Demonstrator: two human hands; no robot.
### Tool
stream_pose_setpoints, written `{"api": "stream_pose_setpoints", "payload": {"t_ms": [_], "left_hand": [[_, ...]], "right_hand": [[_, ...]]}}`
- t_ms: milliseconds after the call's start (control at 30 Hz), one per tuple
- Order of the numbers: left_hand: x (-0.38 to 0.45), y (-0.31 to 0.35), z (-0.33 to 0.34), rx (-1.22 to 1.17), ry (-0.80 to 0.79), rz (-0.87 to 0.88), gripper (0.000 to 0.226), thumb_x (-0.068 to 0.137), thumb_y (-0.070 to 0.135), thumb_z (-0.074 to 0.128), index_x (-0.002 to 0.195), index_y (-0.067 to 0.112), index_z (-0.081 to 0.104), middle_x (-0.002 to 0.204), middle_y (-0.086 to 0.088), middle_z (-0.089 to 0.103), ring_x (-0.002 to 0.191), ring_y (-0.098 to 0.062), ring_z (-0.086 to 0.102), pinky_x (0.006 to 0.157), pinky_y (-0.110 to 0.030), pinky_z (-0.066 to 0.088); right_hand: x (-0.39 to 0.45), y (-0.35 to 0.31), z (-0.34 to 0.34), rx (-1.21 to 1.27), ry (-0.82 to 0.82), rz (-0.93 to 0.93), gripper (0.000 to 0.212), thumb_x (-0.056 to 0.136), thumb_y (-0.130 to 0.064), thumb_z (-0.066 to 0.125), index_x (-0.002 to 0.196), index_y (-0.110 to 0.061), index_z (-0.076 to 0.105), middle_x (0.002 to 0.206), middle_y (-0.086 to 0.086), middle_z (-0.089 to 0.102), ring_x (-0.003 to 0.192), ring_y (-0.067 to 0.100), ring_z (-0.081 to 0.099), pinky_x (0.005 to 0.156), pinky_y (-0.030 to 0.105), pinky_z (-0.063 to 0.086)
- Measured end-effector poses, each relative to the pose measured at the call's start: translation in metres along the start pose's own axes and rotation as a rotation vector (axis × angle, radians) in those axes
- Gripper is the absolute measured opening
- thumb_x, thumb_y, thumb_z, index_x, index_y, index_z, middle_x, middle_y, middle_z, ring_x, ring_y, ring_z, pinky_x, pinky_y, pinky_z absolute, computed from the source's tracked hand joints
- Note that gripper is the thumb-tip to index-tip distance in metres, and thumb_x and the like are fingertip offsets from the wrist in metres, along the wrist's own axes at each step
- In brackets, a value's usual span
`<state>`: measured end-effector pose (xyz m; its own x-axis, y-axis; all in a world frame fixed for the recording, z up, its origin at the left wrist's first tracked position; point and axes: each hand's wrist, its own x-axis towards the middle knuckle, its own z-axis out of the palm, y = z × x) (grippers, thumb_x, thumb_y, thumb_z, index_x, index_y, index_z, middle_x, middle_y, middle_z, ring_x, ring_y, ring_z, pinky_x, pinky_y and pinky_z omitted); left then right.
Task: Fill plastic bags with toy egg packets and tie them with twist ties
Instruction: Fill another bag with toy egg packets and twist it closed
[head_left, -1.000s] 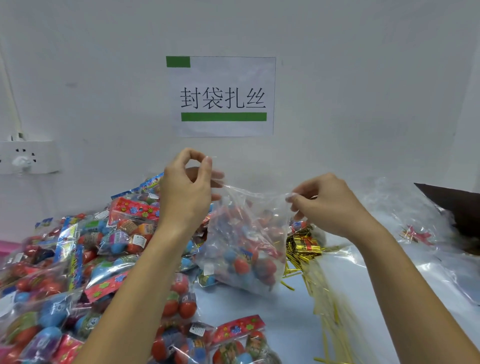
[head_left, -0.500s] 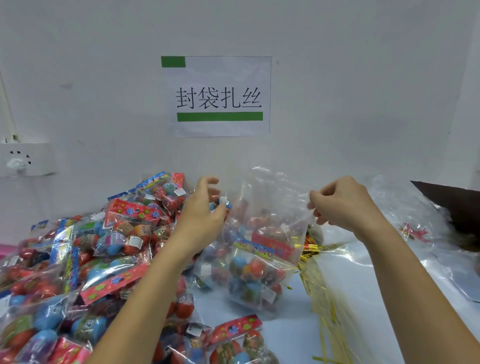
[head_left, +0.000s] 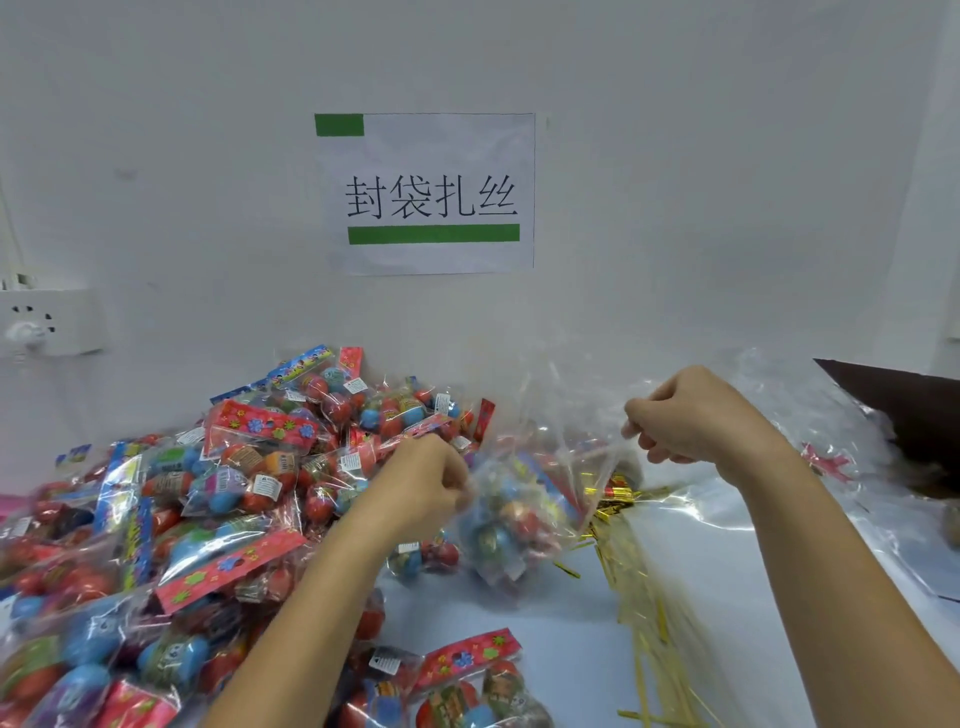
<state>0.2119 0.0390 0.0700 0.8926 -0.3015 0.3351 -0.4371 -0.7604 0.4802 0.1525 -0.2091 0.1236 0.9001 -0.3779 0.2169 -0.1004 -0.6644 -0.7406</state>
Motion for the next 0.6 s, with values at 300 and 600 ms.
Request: {"api": "stream_pose_setpoints", "payload": {"t_ms": [300,600], "left_hand": [[0.0,-0.004,-0.006,-0.052,0.275,-0.022,0.028,0.086,-0.001,0.06,0.077,0.021,0.074,0.079,0.004,0.071,0.071,-0.014,0.066,0.071,-0.037,0.058],[0.0,-0.008,-0.006,0.0,0.098,-0.093,0.025,0.087,-0.002,0.057,0.084,0.021,0.067,0.09,-0.004,0.069,0.086,-0.023,0.065,0.079,-0.04,0.057]], "right_hand": [[-0.005,-0.005,-0.006,-0.147,-0.128,-0.014,0.034,0.091,-0.023,0.062,0.061,-0.022,0.079,0.04,-0.007,0.049,0.054,0.018,0.051,0.068,0.032,0.057],[-0.006,-0.003,-0.008,-0.179,-0.153,-0.029,0.022,0.086,-0.016,0.069,0.068,-0.019,0.08,0.062,0.004,0.06,0.066,0.021,0.051,0.076,0.044,0.058]]}}
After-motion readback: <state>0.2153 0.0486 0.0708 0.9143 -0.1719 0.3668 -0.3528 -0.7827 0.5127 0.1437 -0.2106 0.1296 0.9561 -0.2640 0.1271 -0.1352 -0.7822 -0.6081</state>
